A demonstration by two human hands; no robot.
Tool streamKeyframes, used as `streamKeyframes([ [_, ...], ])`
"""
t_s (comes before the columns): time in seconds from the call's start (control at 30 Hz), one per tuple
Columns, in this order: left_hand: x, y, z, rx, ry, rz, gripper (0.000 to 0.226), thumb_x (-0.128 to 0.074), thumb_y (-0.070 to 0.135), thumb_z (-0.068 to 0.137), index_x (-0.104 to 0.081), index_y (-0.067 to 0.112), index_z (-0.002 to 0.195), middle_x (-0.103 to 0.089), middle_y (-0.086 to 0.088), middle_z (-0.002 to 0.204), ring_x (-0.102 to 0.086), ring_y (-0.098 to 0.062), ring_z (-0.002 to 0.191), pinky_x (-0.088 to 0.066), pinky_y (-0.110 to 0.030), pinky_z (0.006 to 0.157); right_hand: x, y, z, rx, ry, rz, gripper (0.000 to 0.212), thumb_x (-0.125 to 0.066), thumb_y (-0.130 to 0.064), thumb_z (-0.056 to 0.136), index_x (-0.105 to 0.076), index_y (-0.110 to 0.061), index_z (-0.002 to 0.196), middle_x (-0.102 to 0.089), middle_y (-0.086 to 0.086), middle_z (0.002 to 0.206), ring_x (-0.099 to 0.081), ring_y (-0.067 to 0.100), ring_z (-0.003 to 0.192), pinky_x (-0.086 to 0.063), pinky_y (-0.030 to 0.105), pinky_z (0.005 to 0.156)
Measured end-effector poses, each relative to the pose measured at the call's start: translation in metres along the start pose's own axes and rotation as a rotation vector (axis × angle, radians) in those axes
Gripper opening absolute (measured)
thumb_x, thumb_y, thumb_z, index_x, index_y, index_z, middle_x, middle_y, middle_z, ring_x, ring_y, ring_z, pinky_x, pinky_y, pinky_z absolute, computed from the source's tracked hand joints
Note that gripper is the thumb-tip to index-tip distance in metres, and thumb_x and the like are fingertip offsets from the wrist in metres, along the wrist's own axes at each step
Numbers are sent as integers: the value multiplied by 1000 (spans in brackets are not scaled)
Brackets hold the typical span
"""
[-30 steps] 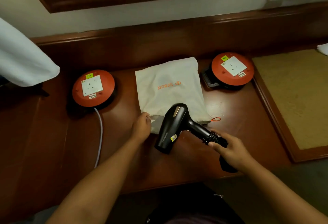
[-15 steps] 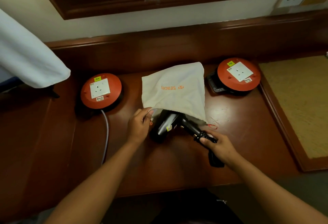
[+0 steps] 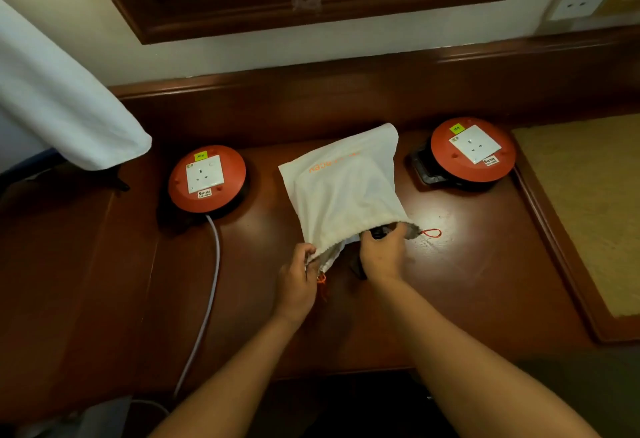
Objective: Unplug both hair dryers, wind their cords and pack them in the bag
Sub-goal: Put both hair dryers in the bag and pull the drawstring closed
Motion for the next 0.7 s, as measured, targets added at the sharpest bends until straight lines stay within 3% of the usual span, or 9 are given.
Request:
streamKeyframes([
  [0.1,-6,-4,-8,-8,-59,48,18,-57,7,92,-58,6,110,-66,-10,91,-63,-24,78,-49,-38,64,-16,-2,-1,-50,30,12,55,-60,-22,87,-27,-12,130,-57,13,118,-58,35,106,-50,46,87],
  [0.23,-1,-26,-17,75,-48,149,29,-57,7,90,-55,11,118,-55,-8,111,-56,-19,93,-44,-27,72,-37,-1,0,-113,-21,145,65,-56,-11,89,-16,-10,140,-52,8,116,-54,26,103,-47,35,87],
  [0.33,1,-24,-33,-67,37,347,29,-57,13,84,-54,16,113,-46,-10,113,-53,-28,96,-47,-35,79,-44,-5,1,-77,-69,249,59,-58,-8,90,-22,-3,136,-44,5,120,-48,23,112,-41,32,96],
  [0.37,-7,-23,-40,-122,11,378,27,-51,16,83,-52,18,110,-45,-9,113,-53,-29,97,-49,-38,80,-45,-6,2,-63,-82,281,54,-59,-7,90,-26,-2,133,-43,5,122,-46,24,116,-41,32,100],
  [0.43,-40,-27,-51,-146,-233,412,34,-44,13,84,-50,17,117,-43,-9,123,-48,-30,108,-49,-40,87,-49,-4,3,-53,-122,348,46,-58,-5,90,-32,-3,129,-45,8,123,-48,24,115,-42,32,98],
  [0.5,-75,-43,-58,-58,-496,446,48,-46,11,91,-41,17,139,-35,-10,143,-37,-29,130,-39,-38,104,-52,-2,5,-53,-168,405,46,-59,-5,91,-35,-6,130,-48,8,127,-50,21,113,-44,31,97],
  [0.53,-83,-49,-53,-24,-536,449,54,-46,13,94,-34,19,146,-28,-8,151,-28,-27,139,-33,-39,110,-54,0,6,-58,-181,427,48,-59,-6,91,-36,-8,132,-49,6,128,-50,20,113,-44,32,97],
  [0.63,-96,-47,-24,-49,-487,501,67,-49,19,92,-20,20,152,-7,-7,161,0,-28,148,-24,-48,116,-58,7,11,-92,-200,485,42,-58,-6,92,-39,-10,130,-53,6,125,-55,18,106,-50,31,87],
  [0.7,-98,-55,-7,24,-493,605,68,-47,25,94,-13,18,153,5,-9,161,8,-30,148,-9,-49,119,-59,14,13,-150,-239,545,38,-57,-3,91,-42,-7,125,-56,8,119,-59,20,100,-53,30,80],
])
Point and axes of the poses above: each hand's wrist, its own z-axis towards the middle knuckle, its own x-axis out of the back of the hand, y = z × x, the point moved 9 cm from there along z, towards the middle knuckle
